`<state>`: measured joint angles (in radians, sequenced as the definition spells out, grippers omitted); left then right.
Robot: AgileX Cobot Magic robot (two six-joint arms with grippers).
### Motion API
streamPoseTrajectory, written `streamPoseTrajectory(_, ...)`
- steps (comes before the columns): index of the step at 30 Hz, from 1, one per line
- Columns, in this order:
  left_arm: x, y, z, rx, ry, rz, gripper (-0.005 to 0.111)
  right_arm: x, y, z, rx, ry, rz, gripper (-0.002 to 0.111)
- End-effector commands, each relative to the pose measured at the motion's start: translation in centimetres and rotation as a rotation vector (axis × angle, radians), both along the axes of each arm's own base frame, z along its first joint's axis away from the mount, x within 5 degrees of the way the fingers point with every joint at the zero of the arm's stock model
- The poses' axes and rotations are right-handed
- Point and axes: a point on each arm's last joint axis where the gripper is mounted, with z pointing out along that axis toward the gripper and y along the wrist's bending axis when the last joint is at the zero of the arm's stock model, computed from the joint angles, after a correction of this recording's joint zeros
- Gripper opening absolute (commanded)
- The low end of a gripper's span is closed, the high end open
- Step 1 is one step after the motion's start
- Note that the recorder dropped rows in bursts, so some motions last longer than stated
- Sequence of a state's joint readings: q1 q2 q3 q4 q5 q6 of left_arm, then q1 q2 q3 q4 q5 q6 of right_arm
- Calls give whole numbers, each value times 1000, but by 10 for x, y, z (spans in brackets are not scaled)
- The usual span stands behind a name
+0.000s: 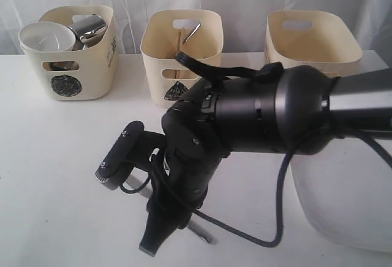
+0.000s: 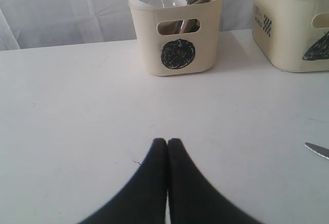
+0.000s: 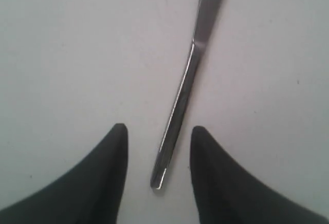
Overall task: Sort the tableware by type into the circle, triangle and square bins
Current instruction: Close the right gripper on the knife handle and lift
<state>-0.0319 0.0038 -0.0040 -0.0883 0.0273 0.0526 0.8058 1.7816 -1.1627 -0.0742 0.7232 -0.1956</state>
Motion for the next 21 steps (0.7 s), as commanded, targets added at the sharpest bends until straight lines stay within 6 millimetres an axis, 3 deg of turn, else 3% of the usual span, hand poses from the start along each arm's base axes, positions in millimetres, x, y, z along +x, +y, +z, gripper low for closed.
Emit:
streamPoseTrajectory(1,0,0,-1,-12,0,-5,2,11,4,-11,-7,51,-5,38)
streamPoseTrajectory(13,0,0,-1,-12,0,-5,2,19,10,-47,-42,81,29,38)
streamPoseTrajectory(21,0,0,-1,-12,0,-5,2,27,6,-54,-32,72,7,38)
